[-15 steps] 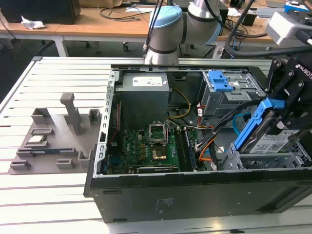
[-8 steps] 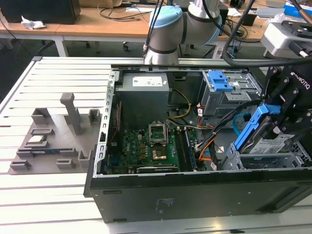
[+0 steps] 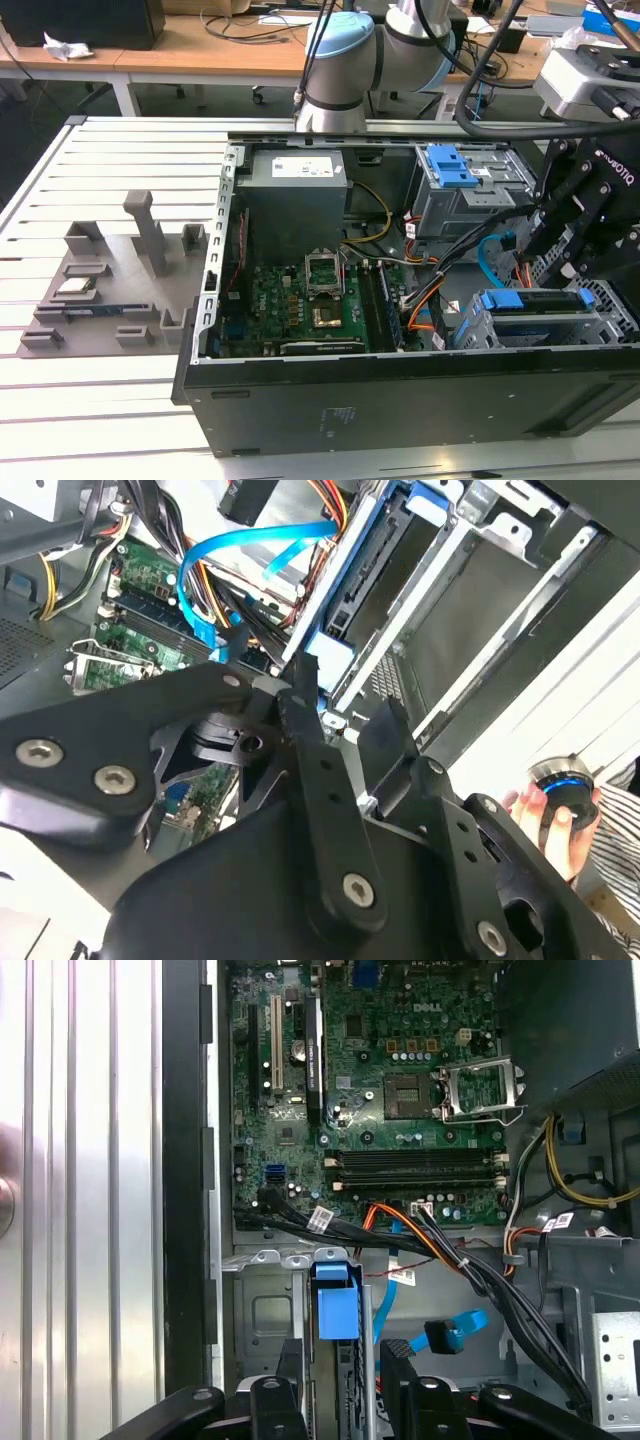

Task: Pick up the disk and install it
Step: 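Insert the disk into the insertion slot, then insert the first disk wire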

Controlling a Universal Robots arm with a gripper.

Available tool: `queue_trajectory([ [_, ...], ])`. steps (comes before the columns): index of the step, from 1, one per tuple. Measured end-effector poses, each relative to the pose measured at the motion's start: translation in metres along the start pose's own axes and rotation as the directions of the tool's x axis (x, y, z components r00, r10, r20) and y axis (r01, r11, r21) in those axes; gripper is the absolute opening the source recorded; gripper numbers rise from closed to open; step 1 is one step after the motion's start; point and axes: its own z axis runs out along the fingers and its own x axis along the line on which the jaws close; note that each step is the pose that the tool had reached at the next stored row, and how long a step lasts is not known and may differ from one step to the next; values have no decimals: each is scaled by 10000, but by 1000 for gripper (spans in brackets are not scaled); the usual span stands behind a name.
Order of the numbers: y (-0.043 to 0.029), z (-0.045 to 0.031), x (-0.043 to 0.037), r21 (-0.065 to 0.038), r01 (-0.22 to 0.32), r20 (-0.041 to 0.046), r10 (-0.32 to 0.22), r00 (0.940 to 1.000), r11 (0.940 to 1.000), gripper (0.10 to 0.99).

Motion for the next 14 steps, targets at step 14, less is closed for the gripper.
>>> queue_trajectory([
  [14, 0, 0, 0, 0, 1, -1, -1, 10000, 10000, 106],
])
